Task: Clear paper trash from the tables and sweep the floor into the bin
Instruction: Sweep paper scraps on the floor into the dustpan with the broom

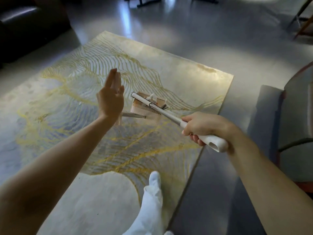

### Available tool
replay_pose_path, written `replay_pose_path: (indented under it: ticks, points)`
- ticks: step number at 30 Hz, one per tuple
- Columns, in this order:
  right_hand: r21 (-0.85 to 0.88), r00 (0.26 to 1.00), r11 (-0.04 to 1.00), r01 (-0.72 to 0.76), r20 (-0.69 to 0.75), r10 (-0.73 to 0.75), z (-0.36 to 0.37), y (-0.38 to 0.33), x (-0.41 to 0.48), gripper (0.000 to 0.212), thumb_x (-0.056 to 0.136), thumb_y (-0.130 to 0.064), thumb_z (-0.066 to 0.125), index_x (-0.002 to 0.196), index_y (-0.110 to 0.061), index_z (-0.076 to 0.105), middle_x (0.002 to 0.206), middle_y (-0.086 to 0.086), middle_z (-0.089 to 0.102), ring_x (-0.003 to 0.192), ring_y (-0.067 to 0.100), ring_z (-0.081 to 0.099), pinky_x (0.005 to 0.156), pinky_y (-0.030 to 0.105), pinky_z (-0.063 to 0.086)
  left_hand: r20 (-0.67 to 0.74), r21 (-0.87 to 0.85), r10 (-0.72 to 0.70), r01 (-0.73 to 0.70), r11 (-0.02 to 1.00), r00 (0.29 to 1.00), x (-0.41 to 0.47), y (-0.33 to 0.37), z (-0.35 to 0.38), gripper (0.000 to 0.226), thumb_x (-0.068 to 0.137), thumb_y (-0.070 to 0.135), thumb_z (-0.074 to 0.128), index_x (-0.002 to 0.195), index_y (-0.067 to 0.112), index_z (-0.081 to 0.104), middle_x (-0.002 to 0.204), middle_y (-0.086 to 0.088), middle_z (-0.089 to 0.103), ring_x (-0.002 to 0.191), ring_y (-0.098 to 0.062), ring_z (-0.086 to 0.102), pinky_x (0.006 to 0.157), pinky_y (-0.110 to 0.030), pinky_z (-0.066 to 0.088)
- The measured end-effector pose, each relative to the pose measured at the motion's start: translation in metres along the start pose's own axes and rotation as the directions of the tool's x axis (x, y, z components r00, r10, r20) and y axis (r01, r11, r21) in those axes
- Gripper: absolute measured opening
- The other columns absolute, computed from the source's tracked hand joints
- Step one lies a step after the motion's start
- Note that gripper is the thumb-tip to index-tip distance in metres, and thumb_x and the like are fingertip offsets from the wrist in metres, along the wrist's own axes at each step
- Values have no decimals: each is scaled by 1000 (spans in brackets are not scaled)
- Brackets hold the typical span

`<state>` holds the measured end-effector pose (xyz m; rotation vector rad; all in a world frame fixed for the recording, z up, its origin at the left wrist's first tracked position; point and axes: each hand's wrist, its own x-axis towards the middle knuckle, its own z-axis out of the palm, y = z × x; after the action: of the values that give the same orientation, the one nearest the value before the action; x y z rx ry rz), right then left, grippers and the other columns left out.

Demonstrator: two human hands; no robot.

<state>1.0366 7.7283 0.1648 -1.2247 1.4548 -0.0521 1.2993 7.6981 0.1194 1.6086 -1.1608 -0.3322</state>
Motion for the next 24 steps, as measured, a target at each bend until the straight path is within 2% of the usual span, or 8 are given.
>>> replay_pose_path:
  ticks: [3,5,8,11,15,17,19,24]
  points:
    - [30,1000,999,12,7,-12,-49,-37,59,39,91,2,48,123,-20,54,56,3,44,29,4,39,34,16,33,-22,-3,19,-19,1000,1000,71,-5,46,54,88,15,58,139,28,48,128,3,62,83,-29,70,76,-48,57]
    - [46,1000,999,18,17,-18,-80,-66,103,41,92,2,48,123,-25,50,59,4,43,28,4,39,34,15,33,-37,17,44,-44,999,998,122,-8,78,53,88,13,59,139,24,49,129,1,61,83,-29,70,75,-48,57]
    - [65,999,998,-2,38,0,-125,-114,162,44,92,2,48,129,-22,49,51,2,42,28,5,38,35,14,33,-33,44,50,-48,998,998,198,-7,119,53,89,11,60,140,21,47,124,-4,65,74,-26,69,71,-46,57]
    - [55,999,998,-2,45,-1,-171,-162,219,43,92,0,48,128,-23,49,52,3,42,30,6,38,35,14,32,-16,58,55,-54,997,998,275,-3,157,54,89,9,59,140,21,47,128,-1,62,85,-33,70,74,-46,58]
    - [38,997,999,5,82,-8,-228,-224,297,36,92,-5,49,119,-27,52,39,-3,44,33,8,39,38,18,33,-35,60,60,-58,997,998,376,-5,207,53,89,8,59,140,17,48,137,11,51,100,-33,66,84,-46,55]
    - [13,997,1000,11,80,-12,-252,-252,339,40,91,-7,50,128,-21,48,45,1,46,37,11,40,42,22,34,-49,94,73,-69,993,996,428,-14,235,52,89,10,59,139,17,49,138,9,51,103,-30,66,90,-35,54]
    - [-14,995,999,33,91,-32,-279,-280,385,41,91,-6,51,132,-10,44,52,5,47,38,12,41,41,22,35,-85,123,87,-76,989,993,481,-24,263,52,88,13,59,139,19,49,135,4,57,96,-30,68,86,-35,55]
    - [48,986,998,40,161,-47,-359,-364,502,46,92,-3,49,136,-16,43,66,7,44,33,8,40,39,19,35,-179,170,50,-20,985,982,619,-36,334,50,88,15,54,137,22,49,105,-7,67,78,-36,66,74,-48,56]
